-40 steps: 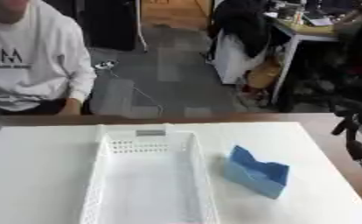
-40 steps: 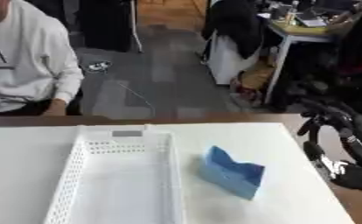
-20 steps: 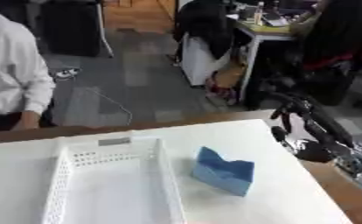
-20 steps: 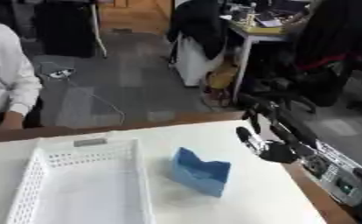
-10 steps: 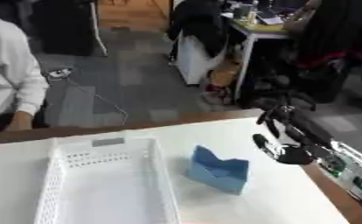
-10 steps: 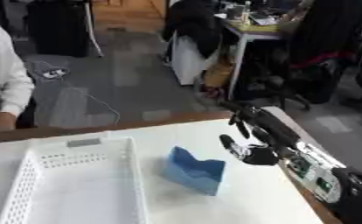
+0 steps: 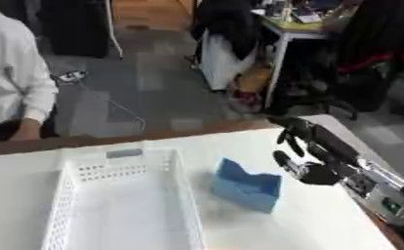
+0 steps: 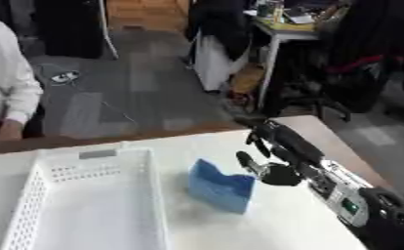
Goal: Pick up objects on the table and place them in the box.
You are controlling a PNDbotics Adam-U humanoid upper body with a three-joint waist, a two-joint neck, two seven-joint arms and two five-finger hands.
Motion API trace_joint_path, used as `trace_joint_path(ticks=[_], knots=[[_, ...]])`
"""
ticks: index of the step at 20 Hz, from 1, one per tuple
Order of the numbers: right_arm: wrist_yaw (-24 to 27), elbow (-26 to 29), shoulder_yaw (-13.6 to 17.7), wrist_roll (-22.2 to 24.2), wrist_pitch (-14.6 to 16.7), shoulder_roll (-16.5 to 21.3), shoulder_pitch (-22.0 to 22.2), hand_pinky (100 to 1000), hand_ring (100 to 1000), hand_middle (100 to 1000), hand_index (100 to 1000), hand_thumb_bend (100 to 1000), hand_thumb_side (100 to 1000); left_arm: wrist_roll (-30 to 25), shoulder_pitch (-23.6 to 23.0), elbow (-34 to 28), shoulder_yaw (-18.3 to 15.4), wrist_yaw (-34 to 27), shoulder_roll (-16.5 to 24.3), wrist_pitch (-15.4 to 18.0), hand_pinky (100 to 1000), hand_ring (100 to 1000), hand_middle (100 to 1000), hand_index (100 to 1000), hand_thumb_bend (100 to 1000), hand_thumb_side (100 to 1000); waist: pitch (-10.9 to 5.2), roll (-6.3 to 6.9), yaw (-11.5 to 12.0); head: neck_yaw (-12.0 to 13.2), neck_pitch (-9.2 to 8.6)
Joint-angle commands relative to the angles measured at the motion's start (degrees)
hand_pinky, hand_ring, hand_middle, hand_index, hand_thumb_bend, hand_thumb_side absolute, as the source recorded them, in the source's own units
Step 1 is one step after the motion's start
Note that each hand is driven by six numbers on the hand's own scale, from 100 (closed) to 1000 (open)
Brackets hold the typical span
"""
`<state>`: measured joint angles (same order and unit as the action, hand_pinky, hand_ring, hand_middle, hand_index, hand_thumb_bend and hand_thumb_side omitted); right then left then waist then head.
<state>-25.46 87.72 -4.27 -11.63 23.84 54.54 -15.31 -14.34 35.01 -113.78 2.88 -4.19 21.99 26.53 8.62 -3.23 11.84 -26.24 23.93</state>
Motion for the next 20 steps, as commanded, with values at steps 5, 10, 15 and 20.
trace_joint_path(ticks=[5, 10, 15, 20], knots=[[-0.38, 0.24, 0.3, 0.57, -0.1, 1.34, -1.56, 922, 588, 184, 1000, 222, 888, -1.17, 2.3, -0.82, 0.05, 0.8, -0.69, -0.51, 454, 374, 526, 603, 696, 827, 0.03, 0.31, 0.62, -0.62, -1.63], [-0.42, 0.22, 0.16, 0.97, -0.18, 1.28, -1.91, 923, 588, 181, 1000, 227, 898, -1.78, 2.9, -0.82, 0.14, 1.02, -1.31, -0.8, 456, 375, 526, 603, 698, 828, 0.45, 0.3, 1.06, -0.92, -2.15], [-0.62, -0.1, 0.16, 2.27, -0.39, 1.38, -2.09, 926, 586, 155, 1000, 258, 907, -2.25, 3.31, -0.82, 0.11, 1.25, -1.68, -1.09, 458, 376, 527, 603, 699, 829, 0.66, 0.27, 1.38, -1.08, -2.9], [-1.38, -1.88, -0.08, 5.16, -1.28, 1.64, -2.32, 943, 607, 100, 1000, 284, 925, -2.46, 3.58, -0.82, -0.05, 1.42, -1.94, -1.35, 459, 376, 527, 603, 700, 830, 0.87, 0.45, 1.62, -1.21, -3.67]])
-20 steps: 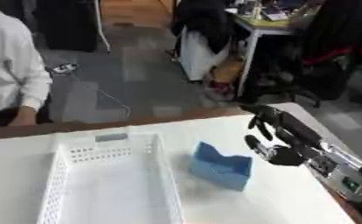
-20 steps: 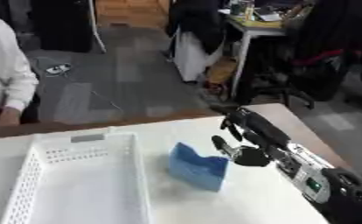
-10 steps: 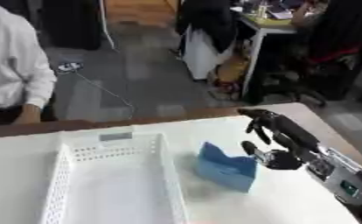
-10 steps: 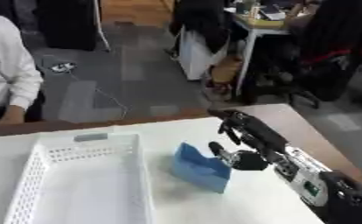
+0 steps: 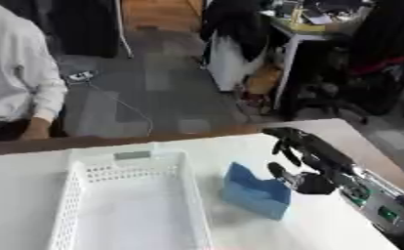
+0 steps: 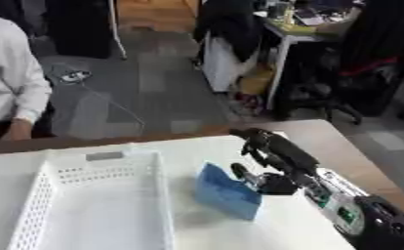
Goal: Pick up objects on the table and place them in the box.
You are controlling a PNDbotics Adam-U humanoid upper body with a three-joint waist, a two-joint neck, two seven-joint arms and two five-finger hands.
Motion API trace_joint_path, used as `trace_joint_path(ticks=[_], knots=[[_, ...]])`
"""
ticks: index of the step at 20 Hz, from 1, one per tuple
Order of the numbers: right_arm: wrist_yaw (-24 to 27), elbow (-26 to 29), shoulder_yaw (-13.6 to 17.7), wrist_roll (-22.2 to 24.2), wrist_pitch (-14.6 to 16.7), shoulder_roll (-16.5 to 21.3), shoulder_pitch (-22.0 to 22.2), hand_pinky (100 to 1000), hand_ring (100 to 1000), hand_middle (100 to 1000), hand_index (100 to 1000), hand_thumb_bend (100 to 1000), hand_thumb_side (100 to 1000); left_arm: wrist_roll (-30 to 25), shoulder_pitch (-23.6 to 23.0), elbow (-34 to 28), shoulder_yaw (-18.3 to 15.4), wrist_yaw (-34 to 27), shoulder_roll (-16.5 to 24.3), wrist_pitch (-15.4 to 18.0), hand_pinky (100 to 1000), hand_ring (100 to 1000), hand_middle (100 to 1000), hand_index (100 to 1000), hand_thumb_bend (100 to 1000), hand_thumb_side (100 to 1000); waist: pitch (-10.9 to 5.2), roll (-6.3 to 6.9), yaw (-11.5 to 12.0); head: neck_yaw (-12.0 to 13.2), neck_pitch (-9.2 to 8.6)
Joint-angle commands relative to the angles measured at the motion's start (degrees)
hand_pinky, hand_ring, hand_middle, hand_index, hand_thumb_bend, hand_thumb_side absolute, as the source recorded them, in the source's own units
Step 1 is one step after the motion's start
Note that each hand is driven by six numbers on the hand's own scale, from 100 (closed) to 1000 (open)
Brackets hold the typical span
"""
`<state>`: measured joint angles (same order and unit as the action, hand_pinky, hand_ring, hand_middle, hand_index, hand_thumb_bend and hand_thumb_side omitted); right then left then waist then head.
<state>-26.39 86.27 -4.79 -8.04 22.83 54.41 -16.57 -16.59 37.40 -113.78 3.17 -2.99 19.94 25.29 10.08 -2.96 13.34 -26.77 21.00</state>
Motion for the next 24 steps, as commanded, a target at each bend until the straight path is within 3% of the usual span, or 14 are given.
trace_joint_path(ticks=[1, 10, 16, 17, 20, 21, 24], knots=[[-0.96, -0.78, 0.31, 2.68, -0.23, 1.84, -1.2, 952, 620, 100, 1000, 288, 928, -0.3, 1.3, -0.82, -0.31, 0.25, 0.04, -0.1, 459, 376, 527, 603, 700, 831, -0.5, 0.21, 0.19, -0.81, -0.69], [-5.32, -2.15, 0.42, 4.92, 0.46, 1.51, -1.71, 968, 673, 100, 1000, 309, 943, -0.96, 1.75, -0.82, -0.25, 0.5, -0.29, -0.15, 460, 376, 527, 602, 699, 832, -0.23, 0.14, 0.5, -1.31, -0.65], [-5.07, -3.04, -0.27, 9.06, 1.41, 0.93, -1.76, 991, 829, 100, 1000, 283, 977, -1.04, 2.04, -0.82, -0.21, 0.36, -0.45, -0.18, 461, 377, 527, 602, 698, 832, -0.15, 0.06, 0.59, -1.04, -1.18], [-4.95, -3.26, -0.29, 9.81, 1.45, 0.86, -1.77, 999, 890, 100, 1000, 283, 980, -1.03, 2.09, -0.82, -0.24, 0.34, -0.48, -0.19, 461, 377, 527, 602, 698, 832, -0.1, 0.04, 0.62, -1.01, -1.25], [-4.66, -3.89, -0.27, 11.83, 1.53, 0.7, -1.86, 1000, 927, 100, 1000, 279, 983, -1.01, 2.15, -0.82, -0.3, 0.38, -0.53, -0.26, 461, 376, 526, 602, 698, 832, 0.0, -0.01, 0.66, -0.92, -1.25], [-4.57, -3.97, -0.24, 12.35, 1.59, 0.71, -1.9, 1000, 990, 100, 1000, 282, 984, -1.04, 2.16, -0.82, -0.3, 0.4, -0.54, -0.27, 461, 376, 526, 602, 699, 832, 0.04, -0.02, 0.68, -0.9, -1.23], [-4.68, -3.88, -0.32, 14.14, 2.0, 1.13, -2.12, 1000, 1000, 100, 1000, 285, 987, -1.09, 2.41, -0.82, -0.26, 0.35, -0.73, -0.26, 461, 376, 526, 602, 698, 832, 0.25, 0.01, 0.87, -0.91, -1.45]])
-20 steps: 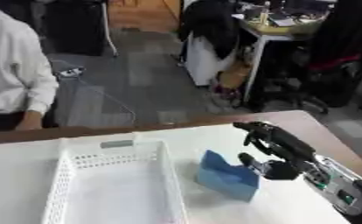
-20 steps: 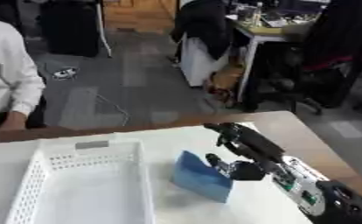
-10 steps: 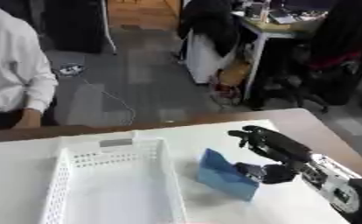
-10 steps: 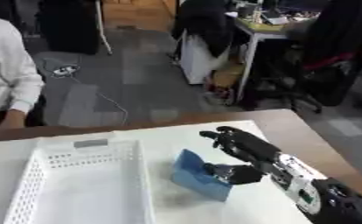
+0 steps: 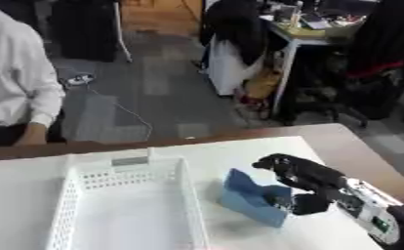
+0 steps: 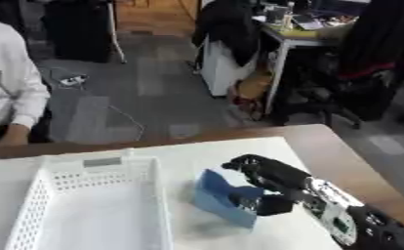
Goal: Pick up objects on the table and place them in the box.
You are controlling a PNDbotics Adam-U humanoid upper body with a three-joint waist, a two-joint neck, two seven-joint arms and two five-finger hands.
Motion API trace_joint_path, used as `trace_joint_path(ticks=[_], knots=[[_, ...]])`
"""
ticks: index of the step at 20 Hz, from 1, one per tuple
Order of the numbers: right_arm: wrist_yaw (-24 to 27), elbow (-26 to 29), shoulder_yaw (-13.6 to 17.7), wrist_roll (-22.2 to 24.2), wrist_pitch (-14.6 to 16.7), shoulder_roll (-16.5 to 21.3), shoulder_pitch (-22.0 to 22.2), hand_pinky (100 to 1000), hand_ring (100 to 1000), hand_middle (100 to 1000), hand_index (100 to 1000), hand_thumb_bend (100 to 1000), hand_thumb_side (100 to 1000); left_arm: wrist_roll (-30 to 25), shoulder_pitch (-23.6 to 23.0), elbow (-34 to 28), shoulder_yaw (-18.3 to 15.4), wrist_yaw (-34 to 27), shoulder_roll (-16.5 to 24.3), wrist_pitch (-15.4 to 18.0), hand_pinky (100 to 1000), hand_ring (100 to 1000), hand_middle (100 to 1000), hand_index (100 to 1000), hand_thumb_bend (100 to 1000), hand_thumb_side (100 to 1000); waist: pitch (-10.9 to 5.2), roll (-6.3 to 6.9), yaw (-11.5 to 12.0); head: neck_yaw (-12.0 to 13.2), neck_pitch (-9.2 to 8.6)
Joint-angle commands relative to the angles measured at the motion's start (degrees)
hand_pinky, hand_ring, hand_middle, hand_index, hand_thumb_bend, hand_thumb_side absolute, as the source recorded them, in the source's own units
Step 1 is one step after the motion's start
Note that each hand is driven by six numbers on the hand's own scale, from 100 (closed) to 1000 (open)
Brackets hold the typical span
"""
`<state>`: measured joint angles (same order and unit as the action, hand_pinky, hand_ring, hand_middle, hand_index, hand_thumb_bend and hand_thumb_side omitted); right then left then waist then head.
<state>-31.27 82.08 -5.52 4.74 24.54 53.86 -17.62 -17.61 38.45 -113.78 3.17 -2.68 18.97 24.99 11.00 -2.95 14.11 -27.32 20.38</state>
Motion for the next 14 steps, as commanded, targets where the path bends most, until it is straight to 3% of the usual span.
trace_joint_path(ticks=[1, 6, 7, 11, 14], knots=[[0.14, 0.4, 0.4, 2.0, 0.47, 1.84, -1.18, 1000, 1000, 100, 1000, 291, 993, -0.09, 1.46, -0.82, -0.24, 0.0, 0.14, 0.05, 461, 376, 526, 602, 698, 832, -0.59, 0.02, 0.19, -0.4, -0.95], [0.38, 0.72, 1.1, 2.74, 0.03, 2.4, -1.82, 1000, 1000, 100, 1000, 332, 977, -0.23, 2.01, -0.82, -0.13, -0.24, -0.33, 0.0, 462, 376, 526, 602, 697, 833, -0.28, -0.06, 0.61, -0.67, -1.55], [0.35, 0.68, 1.27, 1.89, -0.45, 2.4, -1.87, 997, 903, 100, 1000, 337, 961, -0.25, 2.09, -0.82, -0.12, -0.27, -0.4, -0.02, 462, 376, 526, 602, 697, 833, -0.24, -0.08, 0.67, -0.68, -1.58], [-0.2, -0.65, 1.08, -0.35, -2.58, 2.08, -1.64, 993, 915, 100, 1000, 332, 958, -0.37, 2.25, -0.82, -0.13, -0.26, -0.54, -0.13, 462, 376, 526, 602, 698, 833, -0.13, -0.12, 0.76, -0.52, -1.44], [0.18, -2.22, 0.92, 0.19, -2.99, 2.02, -1.49, 1000, 993, 100, 1000, 335, 955, -0.44, 2.31, -0.82, -0.13, -0.24, -0.59, -0.14, 462, 376, 526, 602, 698, 832, -0.05, -0.06, 0.78, -0.37, -1.58]])
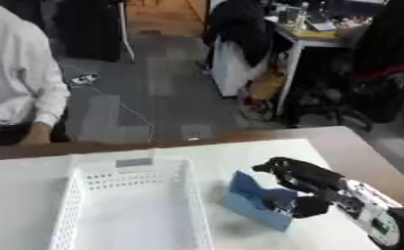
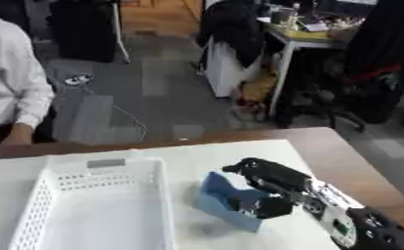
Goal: Pick up objects on the table and place them in the box.
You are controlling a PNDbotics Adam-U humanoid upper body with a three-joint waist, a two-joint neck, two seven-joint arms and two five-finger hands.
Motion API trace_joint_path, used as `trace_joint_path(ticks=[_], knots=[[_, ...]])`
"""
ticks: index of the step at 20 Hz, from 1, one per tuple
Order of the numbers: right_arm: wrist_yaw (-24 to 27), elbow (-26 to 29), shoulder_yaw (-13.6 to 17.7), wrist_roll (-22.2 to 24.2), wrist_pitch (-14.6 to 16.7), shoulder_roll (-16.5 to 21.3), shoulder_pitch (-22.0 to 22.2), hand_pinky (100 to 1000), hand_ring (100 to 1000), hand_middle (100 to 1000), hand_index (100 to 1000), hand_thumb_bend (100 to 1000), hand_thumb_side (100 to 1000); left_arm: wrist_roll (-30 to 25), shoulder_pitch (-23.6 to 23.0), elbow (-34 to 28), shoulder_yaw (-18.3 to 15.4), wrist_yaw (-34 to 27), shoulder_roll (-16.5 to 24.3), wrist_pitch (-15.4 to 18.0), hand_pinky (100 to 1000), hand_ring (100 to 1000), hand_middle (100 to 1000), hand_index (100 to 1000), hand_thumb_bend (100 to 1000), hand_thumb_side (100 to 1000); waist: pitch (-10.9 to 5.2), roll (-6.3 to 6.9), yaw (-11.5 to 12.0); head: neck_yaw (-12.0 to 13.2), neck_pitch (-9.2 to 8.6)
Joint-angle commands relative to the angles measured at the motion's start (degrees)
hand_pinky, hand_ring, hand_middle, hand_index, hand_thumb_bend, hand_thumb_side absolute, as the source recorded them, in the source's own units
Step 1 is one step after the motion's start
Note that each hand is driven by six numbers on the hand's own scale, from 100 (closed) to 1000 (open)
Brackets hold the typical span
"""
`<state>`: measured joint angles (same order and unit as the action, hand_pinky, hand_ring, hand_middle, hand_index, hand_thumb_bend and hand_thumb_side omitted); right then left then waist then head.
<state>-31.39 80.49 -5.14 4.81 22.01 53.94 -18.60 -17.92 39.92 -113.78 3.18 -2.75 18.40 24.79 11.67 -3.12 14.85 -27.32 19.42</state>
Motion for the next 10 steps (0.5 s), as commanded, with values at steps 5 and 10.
trace_joint_path(ticks=[5, 10], knots=[[1.84, -2.37, 0.7, 2.74, 0.32, 1.94, -0.51, 1000, 1000, 100, 1000, 337, 937, -0.27, 0.83, -0.82, -0.11, -0.13, -0.09, 0.09, 462, 376, 526, 602, 698, 832, -0.64, 0.2, 0.03, -0.22, -0.56], [1.49, -3.07, 0.9, 3.9, 1.64, 1.62, -0.61, 1000, 1000, 100, 1000, 341, 936, -0.27, 0.92, -0.82, -0.15, -0.11, -0.12, 0.07, 462, 375, 526, 602, 699, 832, -0.55, 0.21, 0.07, -0.31, -0.62]])
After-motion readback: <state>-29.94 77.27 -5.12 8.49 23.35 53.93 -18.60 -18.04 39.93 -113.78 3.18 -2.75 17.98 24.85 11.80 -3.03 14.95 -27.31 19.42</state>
